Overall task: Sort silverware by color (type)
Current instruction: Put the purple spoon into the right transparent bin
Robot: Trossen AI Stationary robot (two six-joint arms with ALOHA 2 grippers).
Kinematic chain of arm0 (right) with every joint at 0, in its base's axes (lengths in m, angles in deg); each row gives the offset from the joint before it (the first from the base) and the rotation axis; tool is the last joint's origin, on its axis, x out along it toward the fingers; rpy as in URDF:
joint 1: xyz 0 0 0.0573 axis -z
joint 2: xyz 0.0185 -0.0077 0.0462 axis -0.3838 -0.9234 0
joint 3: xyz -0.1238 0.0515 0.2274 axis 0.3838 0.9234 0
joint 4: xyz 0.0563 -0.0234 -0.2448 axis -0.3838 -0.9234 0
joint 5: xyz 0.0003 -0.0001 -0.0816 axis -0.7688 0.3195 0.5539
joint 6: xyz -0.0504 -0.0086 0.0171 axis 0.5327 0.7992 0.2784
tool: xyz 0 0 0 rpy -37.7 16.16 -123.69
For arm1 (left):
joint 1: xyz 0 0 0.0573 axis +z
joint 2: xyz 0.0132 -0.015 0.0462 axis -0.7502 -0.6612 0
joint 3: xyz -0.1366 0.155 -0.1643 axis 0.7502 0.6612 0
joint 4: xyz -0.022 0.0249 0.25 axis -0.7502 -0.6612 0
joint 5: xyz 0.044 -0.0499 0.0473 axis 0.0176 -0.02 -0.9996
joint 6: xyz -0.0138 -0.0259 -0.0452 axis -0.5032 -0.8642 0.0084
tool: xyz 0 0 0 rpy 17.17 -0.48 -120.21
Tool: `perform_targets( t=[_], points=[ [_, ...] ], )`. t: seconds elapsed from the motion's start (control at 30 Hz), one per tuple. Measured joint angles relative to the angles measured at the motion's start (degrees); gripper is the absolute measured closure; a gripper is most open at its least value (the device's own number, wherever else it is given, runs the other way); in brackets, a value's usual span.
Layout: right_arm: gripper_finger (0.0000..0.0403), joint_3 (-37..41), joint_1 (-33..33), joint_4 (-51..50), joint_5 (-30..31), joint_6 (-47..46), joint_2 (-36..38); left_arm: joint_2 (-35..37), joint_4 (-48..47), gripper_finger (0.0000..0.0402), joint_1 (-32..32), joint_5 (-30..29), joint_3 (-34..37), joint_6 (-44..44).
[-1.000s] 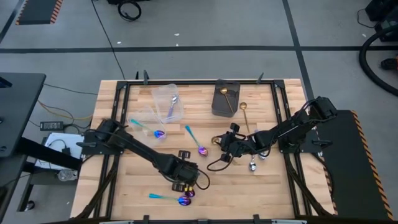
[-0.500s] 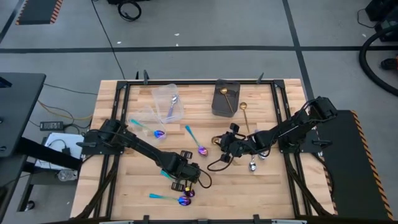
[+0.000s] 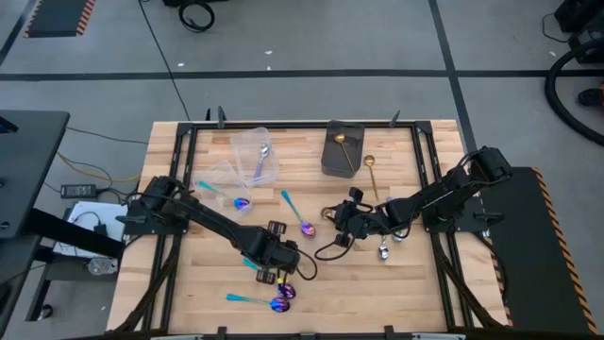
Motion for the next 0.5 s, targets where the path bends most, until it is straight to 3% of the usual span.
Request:
perform_targets(
  t=[0.5],
  points=[
    [0.0271,0.00,0.00,-0.83,0.00,0.04,0.09,1.85,-2.92,0.0401,0.09,-3.13,-0.13,-0.59]
  ],
)
